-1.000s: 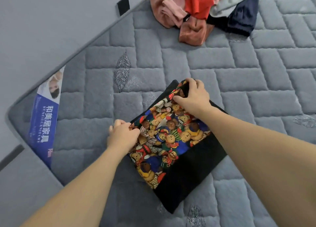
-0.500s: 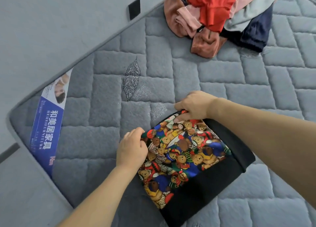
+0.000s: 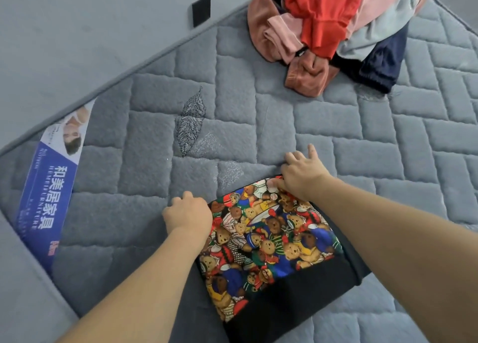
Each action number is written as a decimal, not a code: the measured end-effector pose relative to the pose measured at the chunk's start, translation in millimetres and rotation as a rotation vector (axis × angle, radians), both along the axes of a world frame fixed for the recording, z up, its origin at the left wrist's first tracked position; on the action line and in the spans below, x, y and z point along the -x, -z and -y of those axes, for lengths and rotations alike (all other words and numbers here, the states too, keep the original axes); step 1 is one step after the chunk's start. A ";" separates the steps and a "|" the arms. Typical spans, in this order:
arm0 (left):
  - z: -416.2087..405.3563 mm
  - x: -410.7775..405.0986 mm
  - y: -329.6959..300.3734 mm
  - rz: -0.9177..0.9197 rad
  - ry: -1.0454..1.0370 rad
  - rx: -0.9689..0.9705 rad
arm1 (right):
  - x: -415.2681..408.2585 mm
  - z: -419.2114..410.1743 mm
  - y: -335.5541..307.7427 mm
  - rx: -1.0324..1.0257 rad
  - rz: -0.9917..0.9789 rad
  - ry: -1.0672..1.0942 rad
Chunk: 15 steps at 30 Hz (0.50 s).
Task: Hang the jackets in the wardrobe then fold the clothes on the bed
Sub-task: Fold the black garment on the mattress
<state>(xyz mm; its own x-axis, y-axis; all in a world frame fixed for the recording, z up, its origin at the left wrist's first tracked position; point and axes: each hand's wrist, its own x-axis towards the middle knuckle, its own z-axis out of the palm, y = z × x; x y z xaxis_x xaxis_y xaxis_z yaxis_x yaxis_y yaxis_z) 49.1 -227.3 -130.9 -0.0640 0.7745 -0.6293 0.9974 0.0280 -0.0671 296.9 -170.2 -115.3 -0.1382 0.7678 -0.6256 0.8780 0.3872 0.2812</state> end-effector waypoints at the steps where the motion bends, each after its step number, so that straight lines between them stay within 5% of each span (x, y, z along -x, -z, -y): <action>1: 0.4 -4.2 -2.1 -0.008 -0.009 -0.005 | -0.8 6.6 3.6 -0.061 -0.036 0.023; 6: 14.6 -40.4 0.2 0.167 -0.063 0.063 | -5.2 12.8 17.6 -0.227 -0.168 0.005; 15: 0.6 -43.7 46.1 0.089 -0.166 0.067 | -22.3 12.6 62.0 -0.543 -0.454 0.039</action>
